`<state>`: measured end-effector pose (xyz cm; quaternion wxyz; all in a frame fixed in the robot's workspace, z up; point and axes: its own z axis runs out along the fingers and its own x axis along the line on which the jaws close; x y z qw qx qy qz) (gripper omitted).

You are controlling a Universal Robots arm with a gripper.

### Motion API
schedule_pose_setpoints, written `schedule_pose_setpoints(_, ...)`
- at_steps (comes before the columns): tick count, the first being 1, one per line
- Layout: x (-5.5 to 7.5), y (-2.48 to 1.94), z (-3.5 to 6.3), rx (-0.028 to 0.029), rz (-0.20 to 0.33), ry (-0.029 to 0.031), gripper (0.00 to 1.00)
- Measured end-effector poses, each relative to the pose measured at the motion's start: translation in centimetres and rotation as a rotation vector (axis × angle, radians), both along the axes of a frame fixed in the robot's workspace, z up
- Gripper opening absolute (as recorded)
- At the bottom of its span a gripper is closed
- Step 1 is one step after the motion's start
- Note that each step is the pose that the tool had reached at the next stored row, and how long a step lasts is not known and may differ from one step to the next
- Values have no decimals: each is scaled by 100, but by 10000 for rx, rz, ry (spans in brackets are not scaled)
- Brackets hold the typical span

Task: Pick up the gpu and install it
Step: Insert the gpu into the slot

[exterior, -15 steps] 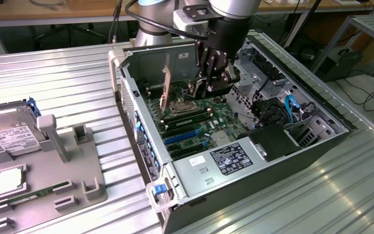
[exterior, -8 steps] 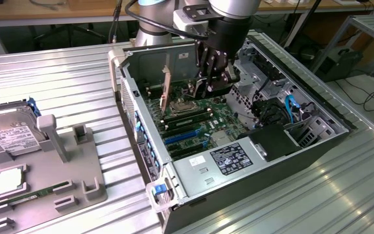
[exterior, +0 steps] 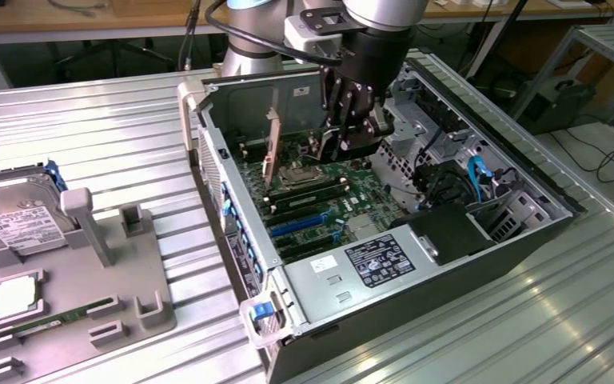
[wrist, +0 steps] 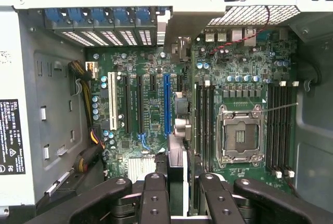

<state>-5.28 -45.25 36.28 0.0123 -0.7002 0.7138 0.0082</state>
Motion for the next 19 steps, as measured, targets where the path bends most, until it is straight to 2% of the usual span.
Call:
schedule_pose_setpoints(8, 0, 0, -6, 2, 0, -1, 28)
schedule_pose_setpoints(19, -1, 24, -237, 0, 1, 0, 28)
